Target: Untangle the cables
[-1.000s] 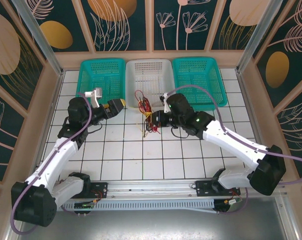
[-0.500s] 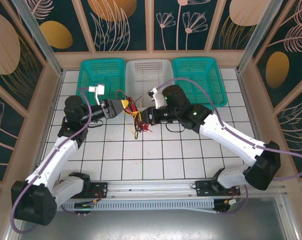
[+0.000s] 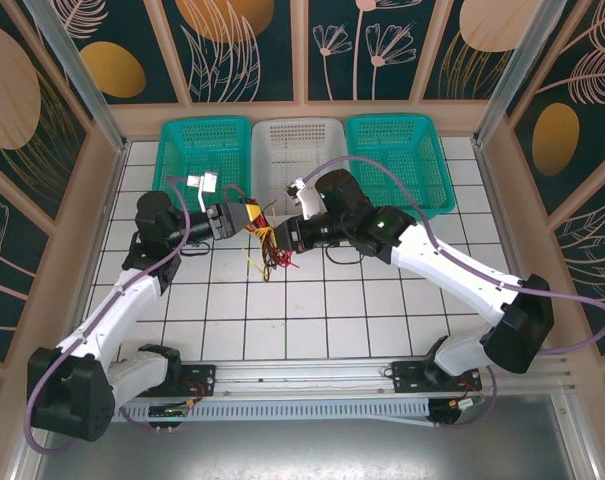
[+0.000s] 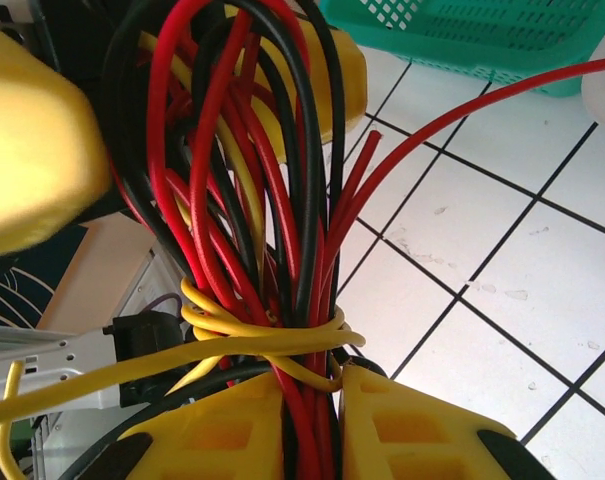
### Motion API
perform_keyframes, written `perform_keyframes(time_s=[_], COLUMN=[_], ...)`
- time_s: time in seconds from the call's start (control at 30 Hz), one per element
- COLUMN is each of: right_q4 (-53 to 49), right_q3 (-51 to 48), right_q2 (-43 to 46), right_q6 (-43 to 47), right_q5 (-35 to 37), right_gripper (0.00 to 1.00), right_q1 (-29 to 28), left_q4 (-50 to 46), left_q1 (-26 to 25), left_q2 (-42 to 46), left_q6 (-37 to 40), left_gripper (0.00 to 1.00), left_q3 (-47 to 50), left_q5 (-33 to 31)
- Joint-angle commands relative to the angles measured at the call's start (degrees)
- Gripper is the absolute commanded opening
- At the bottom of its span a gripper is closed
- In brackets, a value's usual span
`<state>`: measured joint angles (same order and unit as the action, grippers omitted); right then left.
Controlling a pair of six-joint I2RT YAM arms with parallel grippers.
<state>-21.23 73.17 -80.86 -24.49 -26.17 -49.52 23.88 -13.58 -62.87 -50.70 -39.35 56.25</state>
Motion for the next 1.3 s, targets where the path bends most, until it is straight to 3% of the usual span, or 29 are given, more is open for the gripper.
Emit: perform_keyframes(time_s=[0.0, 0.43, 0.53, 0.73, 0.8, 0.93, 0.97, 1.0, 1.03, 1.13, 1.27], right_q4=[3.19, 1.23, -3.91, -14.91, -13.99, -7.72, -6.11, -4.06, 0.18, 3.54, -8.68], right_q3=[1.54, 1.58, 2.73, 1.64, -1.16, -7.89, -9.58, -10.45, -11.84, -13.0, -6.23], right_q2=[0.22, 1.52, 2.83, 7.47, 10.85, 20.46, 22.99, 25.42, 27.47, 29.0, 22.02], right_q6=[0.5, -0.05, -1.03, -8.6, -10.1, -13.78, -14.75, -16.22, -15.13, -16.01, -17.87], right_q5=[-0.99, 3.27, 12.97, 40.2, 45.32, 60.72, 62.12, 58.87, 53.82, 53.25, 59.91], right_gripper=[0.19, 0.23, 0.29, 0.45, 0.61, 0.77, 0.88, 0.97, 0.98, 0.96, 0.97], right_q1=[-0.94, -1.02, -1.28, -5.77, -8.81, -16.63, -18.09, -17.55, -16.27, -14.99, -11.95], left_q4=[2.93, 8.6, 3.68, 2.43, -2.68, -6.46, -6.15, -5.82, -5.93, -6.95, -8.84], left_q1=[-1.25, -2.25, -2.32, -2.32, -2.32, -2.26, -2.3, -2.32, -2.32, -2.27, -2.31], left_q2=[-1.49, -4.19, -3.5, -5.19, -6.42, -7.75, -7.56, -7.02, -6.22, -3.37, -0.62], left_q6=[-0.18, -1.51, 1.67, -0.13, 1.5, 1.87, 1.39, 0.77, 0.45, 0.68, 2.28], left_gripper=[0.65, 0.25, 0.2, 0.11, 0.1, 0.03, 0.02, 0.02, 0.01, 0.0, 0.0], left_q3=[0.33, 0.3, -1.06, -2.03, -3.52, -4.44, -4.28, -3.96, -3.75, -2.65, -1.25], left_q5=[3.25, 0.7, -9.94, -21.84, -26.87, -29.11, -28.55, -28.13, -27.92, -28.1, -29.07])
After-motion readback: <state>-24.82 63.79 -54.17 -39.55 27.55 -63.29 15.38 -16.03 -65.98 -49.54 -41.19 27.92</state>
